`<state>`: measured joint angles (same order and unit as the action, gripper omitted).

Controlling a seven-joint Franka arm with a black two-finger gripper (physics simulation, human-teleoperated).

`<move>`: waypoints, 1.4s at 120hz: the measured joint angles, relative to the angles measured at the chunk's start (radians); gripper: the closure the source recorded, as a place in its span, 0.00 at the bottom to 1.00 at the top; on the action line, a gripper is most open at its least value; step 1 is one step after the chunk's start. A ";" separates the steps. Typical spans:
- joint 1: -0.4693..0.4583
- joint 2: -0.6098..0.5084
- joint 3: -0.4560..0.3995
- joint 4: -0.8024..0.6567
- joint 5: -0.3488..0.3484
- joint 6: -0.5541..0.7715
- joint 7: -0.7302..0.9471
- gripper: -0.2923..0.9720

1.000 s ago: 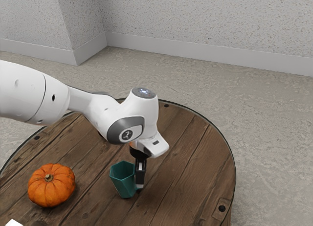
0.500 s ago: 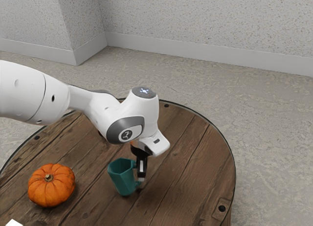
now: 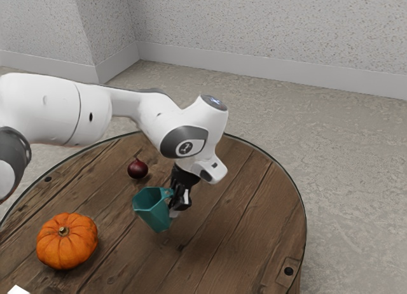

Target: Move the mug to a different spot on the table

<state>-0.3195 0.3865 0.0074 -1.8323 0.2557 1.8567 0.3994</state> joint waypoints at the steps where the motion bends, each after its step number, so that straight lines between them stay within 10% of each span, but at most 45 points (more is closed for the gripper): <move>1: 0.003 0.006 0.000 0.010 0.002 -0.005 -0.002 0.78; 77: 0.176 0.231 0.000 0.307 0.081 -0.144 -0.038 0.82; 168: 0.228 0.287 -0.004 0.304 0.071 -0.045 -0.040 0.79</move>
<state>-0.0918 0.6738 0.0033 -1.5280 0.3267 1.8115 0.3595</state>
